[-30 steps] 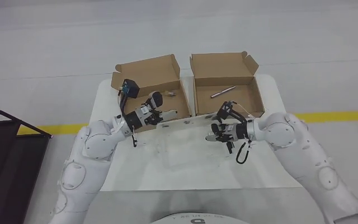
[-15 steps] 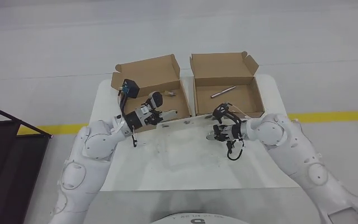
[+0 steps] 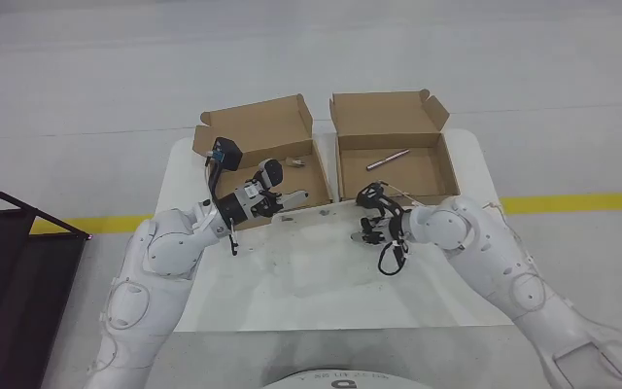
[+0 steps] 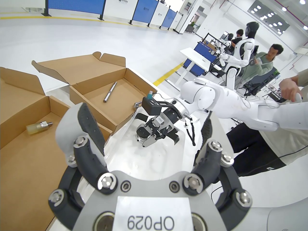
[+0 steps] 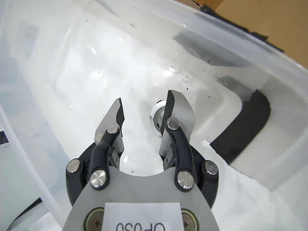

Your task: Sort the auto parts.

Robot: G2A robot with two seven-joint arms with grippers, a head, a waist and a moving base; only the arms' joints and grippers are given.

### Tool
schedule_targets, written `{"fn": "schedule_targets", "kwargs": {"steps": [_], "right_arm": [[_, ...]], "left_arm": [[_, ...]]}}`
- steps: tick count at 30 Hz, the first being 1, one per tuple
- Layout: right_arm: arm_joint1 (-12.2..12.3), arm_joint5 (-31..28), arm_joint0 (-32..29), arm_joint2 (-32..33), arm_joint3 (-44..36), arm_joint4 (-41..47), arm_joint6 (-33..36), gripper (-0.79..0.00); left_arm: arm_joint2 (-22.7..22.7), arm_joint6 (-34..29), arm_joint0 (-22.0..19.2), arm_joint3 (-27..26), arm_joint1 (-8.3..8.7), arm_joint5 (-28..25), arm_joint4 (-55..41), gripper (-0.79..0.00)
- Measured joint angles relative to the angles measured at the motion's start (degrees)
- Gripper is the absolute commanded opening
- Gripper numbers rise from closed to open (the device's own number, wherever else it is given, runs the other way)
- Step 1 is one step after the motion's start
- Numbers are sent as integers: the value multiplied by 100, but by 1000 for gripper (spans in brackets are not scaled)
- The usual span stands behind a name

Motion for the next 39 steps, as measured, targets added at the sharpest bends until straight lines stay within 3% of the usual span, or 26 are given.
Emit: {"fn": "schedule_targets", "kwargs": {"steps": [10, 18, 29, 39], "right_arm": [[-150, -448, 297, -278, 279, 794, 167, -428], [-82, -930, 235, -24, 189, 1093, 61, -422], [101, -454, -116, 468, -47, 314, -180, -456], [105, -238, -93, 404, -41, 192, 118, -462]], "left_arm": [[0, 0, 0, 0, 0, 0, 0, 0], [0, 0, 0, 0, 0, 0, 0, 0], [0, 0, 0, 0, 0, 0, 0, 0], [0, 0, 0, 0, 0, 0, 0, 0]]}}
